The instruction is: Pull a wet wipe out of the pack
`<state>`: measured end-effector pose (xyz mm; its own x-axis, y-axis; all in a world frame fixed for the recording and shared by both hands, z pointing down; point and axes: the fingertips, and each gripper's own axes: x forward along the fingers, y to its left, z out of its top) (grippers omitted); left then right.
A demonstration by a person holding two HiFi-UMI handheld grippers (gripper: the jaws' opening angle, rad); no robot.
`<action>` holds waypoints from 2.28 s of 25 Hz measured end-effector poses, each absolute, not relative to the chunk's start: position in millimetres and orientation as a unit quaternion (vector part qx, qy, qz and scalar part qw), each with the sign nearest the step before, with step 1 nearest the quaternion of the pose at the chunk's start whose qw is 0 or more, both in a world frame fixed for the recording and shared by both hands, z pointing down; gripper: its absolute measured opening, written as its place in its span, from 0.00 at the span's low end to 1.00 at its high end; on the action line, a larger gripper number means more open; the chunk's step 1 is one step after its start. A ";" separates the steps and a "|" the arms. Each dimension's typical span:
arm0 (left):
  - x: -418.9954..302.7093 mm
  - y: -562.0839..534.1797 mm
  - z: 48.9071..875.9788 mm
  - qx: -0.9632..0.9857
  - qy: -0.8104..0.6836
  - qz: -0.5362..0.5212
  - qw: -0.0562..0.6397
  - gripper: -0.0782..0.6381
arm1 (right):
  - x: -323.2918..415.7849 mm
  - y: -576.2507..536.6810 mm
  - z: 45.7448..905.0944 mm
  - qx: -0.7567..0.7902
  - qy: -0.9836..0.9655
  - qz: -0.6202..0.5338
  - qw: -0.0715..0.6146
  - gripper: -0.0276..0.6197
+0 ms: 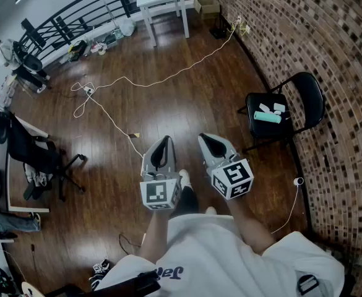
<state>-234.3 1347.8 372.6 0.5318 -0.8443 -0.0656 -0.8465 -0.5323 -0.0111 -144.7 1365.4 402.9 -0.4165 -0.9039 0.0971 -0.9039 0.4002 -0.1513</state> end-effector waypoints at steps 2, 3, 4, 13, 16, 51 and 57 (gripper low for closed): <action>-238.0 1314.9 372.7 -0.875 0.483 0.031 0.027 0.13 | -147.4 1337.7 402.6 -0.540 0.836 -0.093 -0.009 0.03; -240.0 1298.6 370.1 -0.876 0.481 0.034 0.032 0.13 | -150.4 1322.6 401.0 -0.540 0.836 -0.094 -0.011 0.03; -242.4 1282.3 365.6 -0.878 0.476 0.035 0.038 0.13 | -155.0 1306.5 398.2 -0.540 0.836 -0.094 -0.011 0.03; -297.2 1136.9 335.3 -0.867 0.491 0.065 0.048 0.13 | -211.2 1153.1 363.4 -0.527 0.847 -0.062 -0.002 0.03; -315.2 1102.5 344.4 -0.867 0.493 0.059 0.042 0.13 | -231.4 1129.6 355.9 -0.537 0.843 -0.037 0.016 0.03; -149.1 610.5 351.7 -0.866 0.498 0.044 0.019 0.13 | -60.4 615.7 387.9 -0.531 0.843 -0.081 0.014 0.03; -148.3 492.8 351.8 -0.871 0.488 0.058 0.028 0.13 | -60.0 502.2 400.4 -0.545 0.835 -0.075 -0.004 0.03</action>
